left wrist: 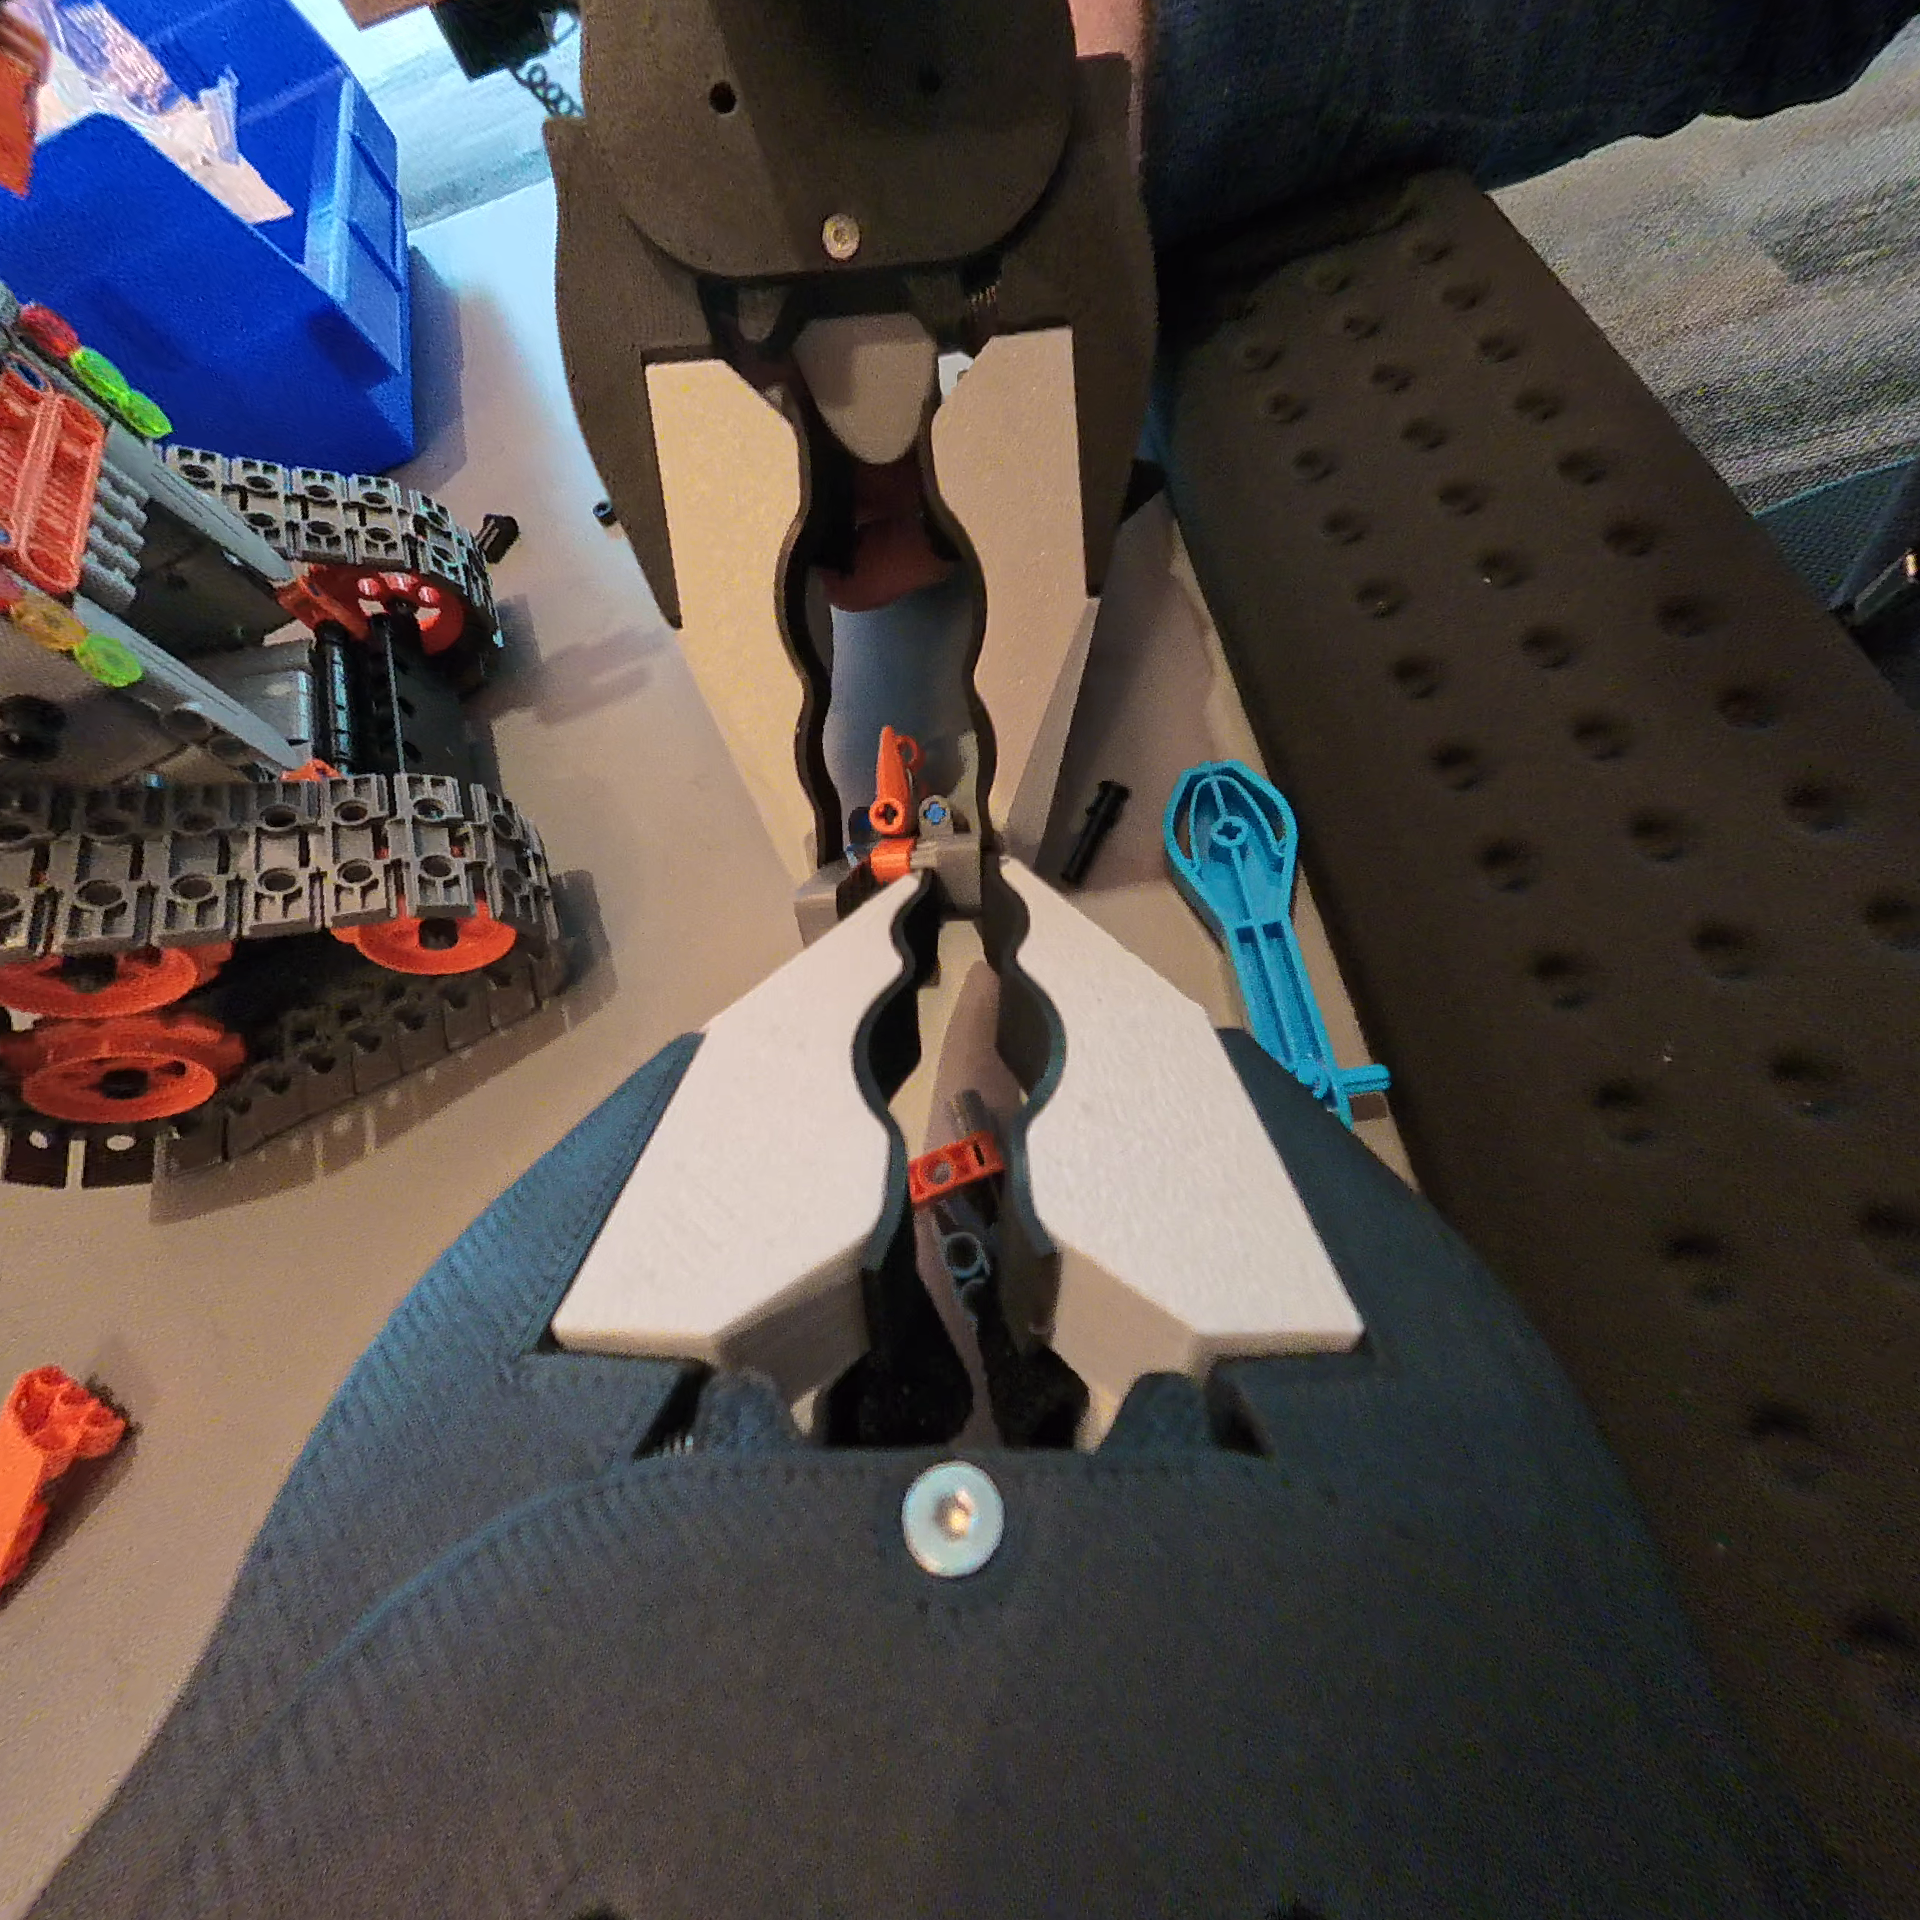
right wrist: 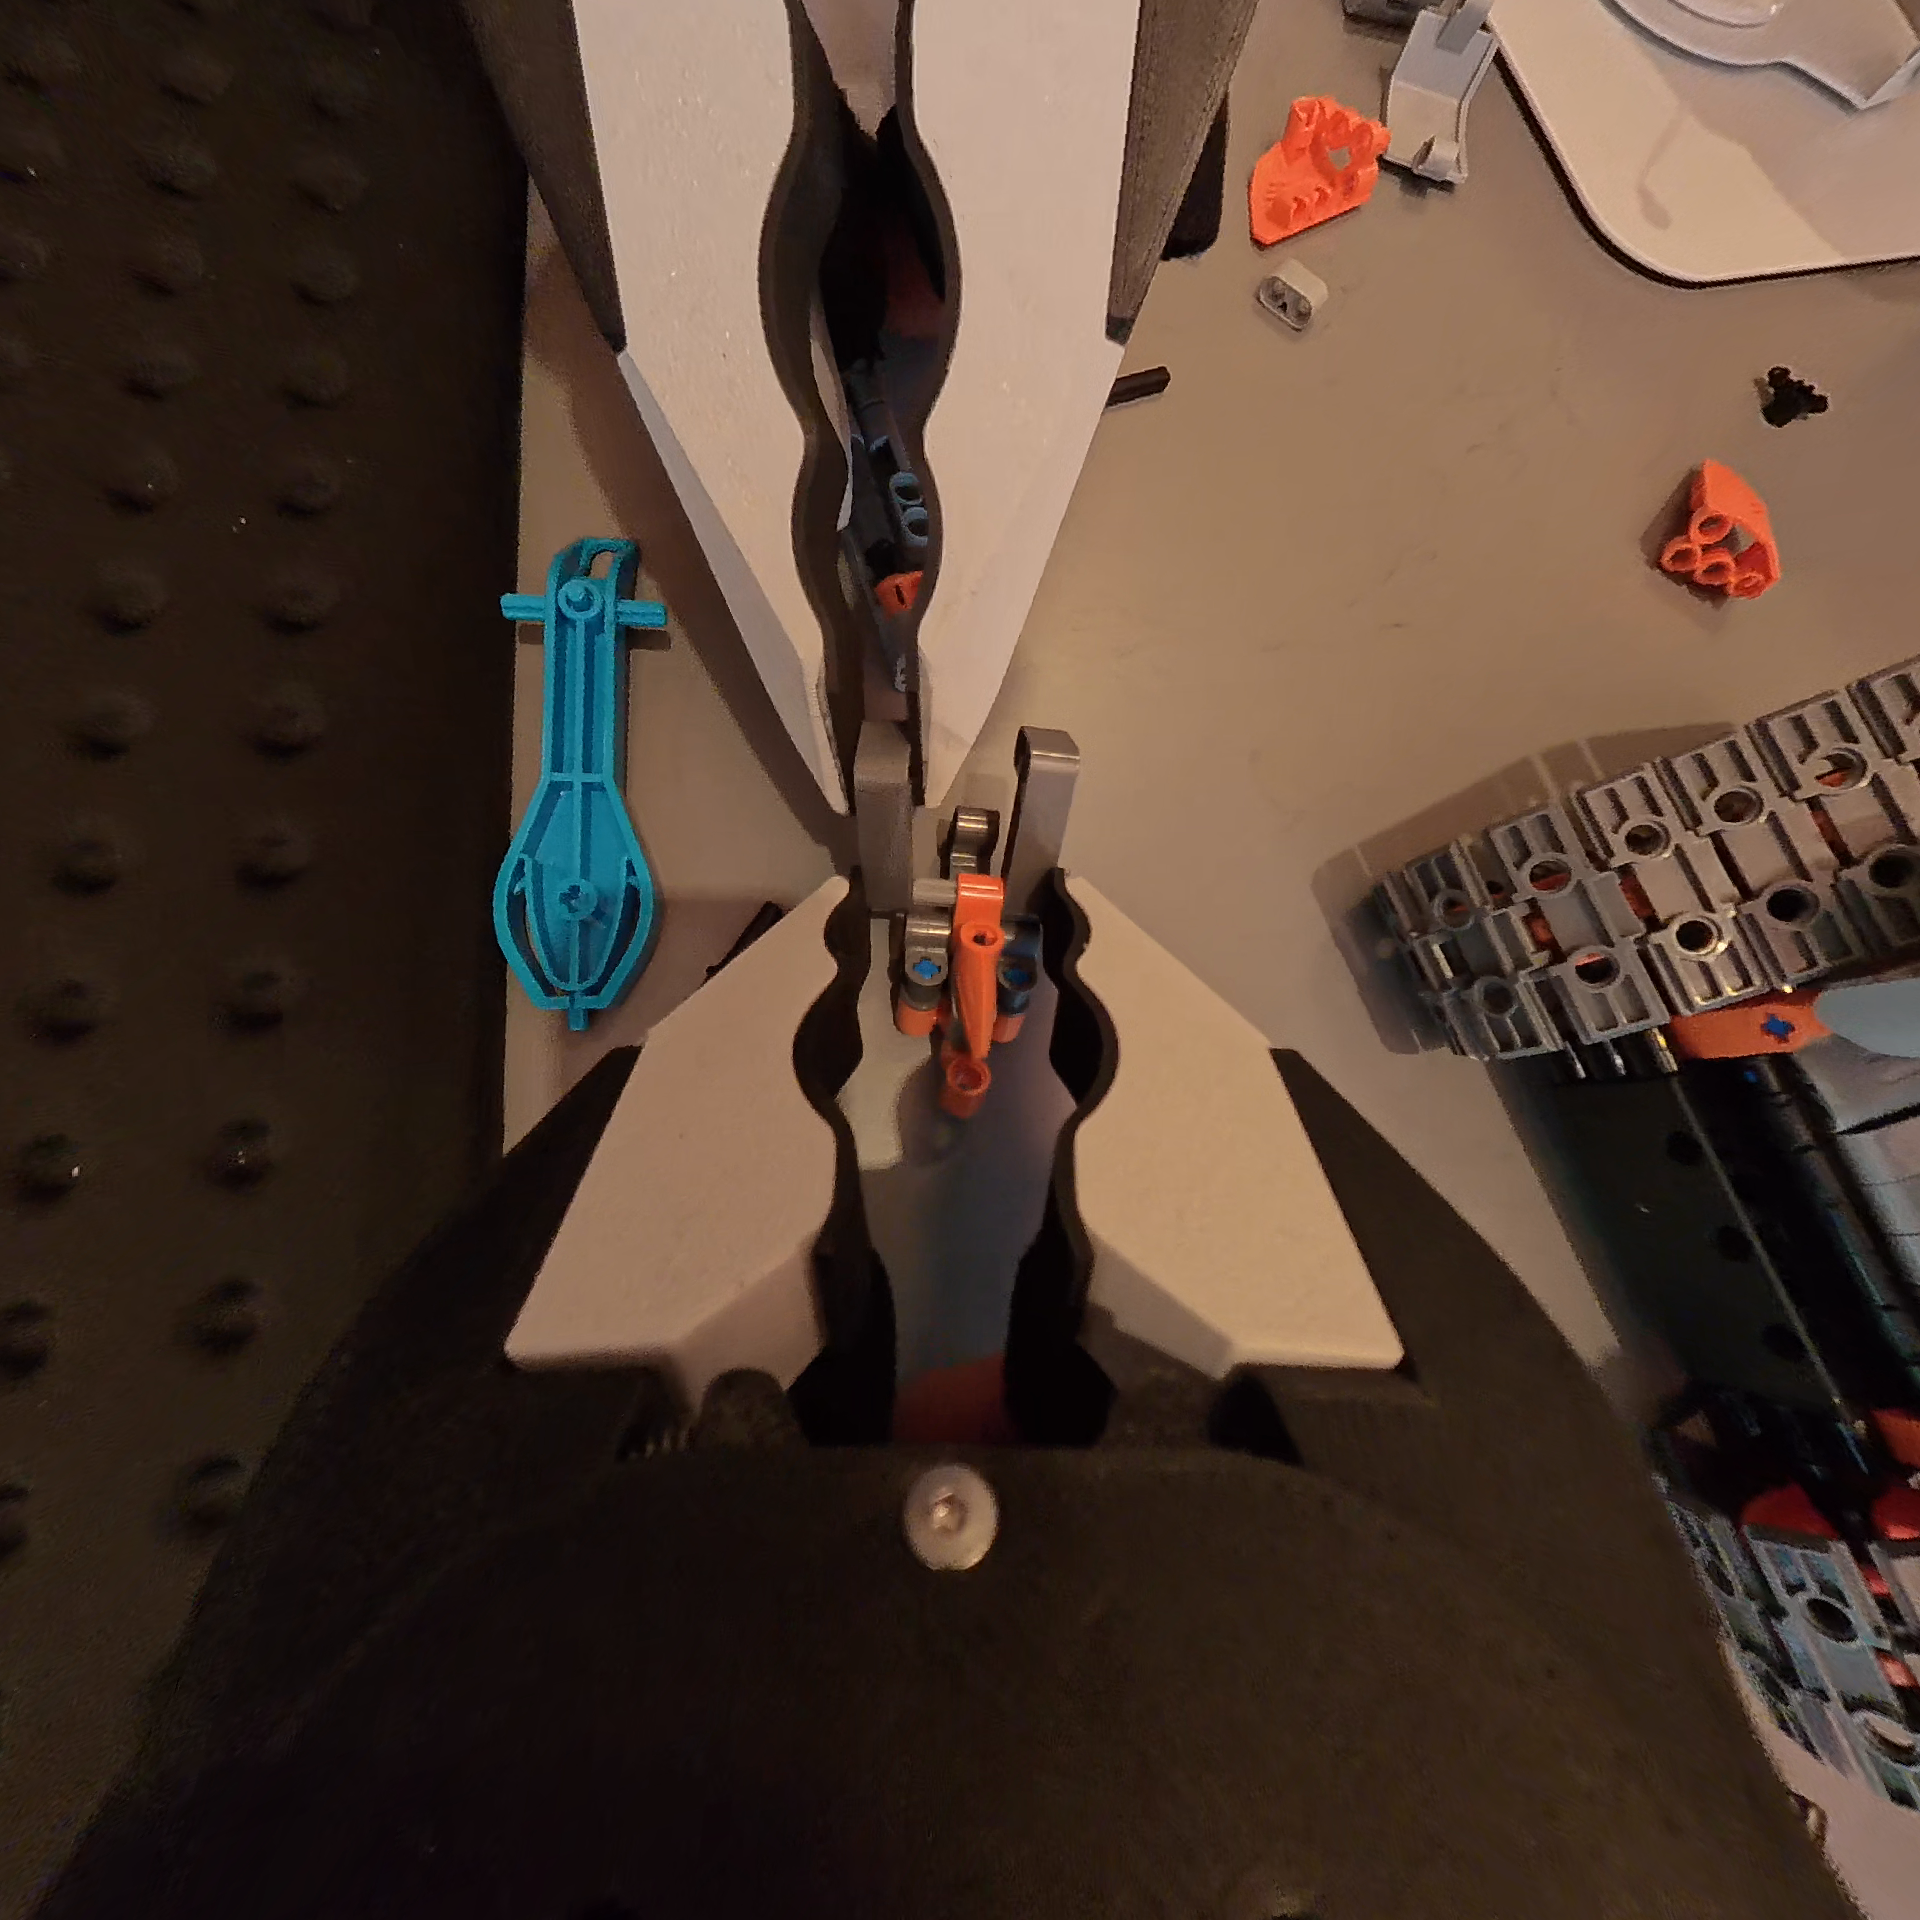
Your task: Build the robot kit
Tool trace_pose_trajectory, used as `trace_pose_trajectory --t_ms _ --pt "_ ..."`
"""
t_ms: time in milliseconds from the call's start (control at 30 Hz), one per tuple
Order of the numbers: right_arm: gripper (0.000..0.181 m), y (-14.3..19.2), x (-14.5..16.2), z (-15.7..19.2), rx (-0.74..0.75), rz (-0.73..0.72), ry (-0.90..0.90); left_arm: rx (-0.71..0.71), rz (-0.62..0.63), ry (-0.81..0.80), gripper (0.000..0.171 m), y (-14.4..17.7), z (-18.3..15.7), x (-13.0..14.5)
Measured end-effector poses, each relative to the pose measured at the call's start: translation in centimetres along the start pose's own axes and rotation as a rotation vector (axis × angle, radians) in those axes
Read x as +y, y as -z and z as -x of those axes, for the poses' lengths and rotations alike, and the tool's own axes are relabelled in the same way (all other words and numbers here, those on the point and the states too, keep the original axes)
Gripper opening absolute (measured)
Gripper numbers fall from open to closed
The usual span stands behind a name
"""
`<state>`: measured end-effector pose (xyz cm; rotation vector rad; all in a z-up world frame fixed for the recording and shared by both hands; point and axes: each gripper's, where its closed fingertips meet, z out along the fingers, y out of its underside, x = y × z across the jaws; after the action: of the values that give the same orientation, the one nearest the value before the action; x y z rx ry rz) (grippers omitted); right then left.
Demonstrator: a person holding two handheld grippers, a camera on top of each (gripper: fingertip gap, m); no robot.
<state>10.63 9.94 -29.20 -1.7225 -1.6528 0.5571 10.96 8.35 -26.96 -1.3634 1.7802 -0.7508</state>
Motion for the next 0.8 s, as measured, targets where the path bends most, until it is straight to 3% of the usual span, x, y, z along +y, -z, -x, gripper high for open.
trace_pose_trajectory --t_ms 400,800 --pt "0.031 -0.05 -0.01 0.05 0.005 0.004 -0.005 -0.046 0.076 -0.023 0.006 -0.42 -0.12 0.43" --pt "0.033 -0.08 -0.13 0.27 0.0 -0.011 -0.001 -0.007 0.032 -0.003 0.006 -0.12 -0.39 0.49"
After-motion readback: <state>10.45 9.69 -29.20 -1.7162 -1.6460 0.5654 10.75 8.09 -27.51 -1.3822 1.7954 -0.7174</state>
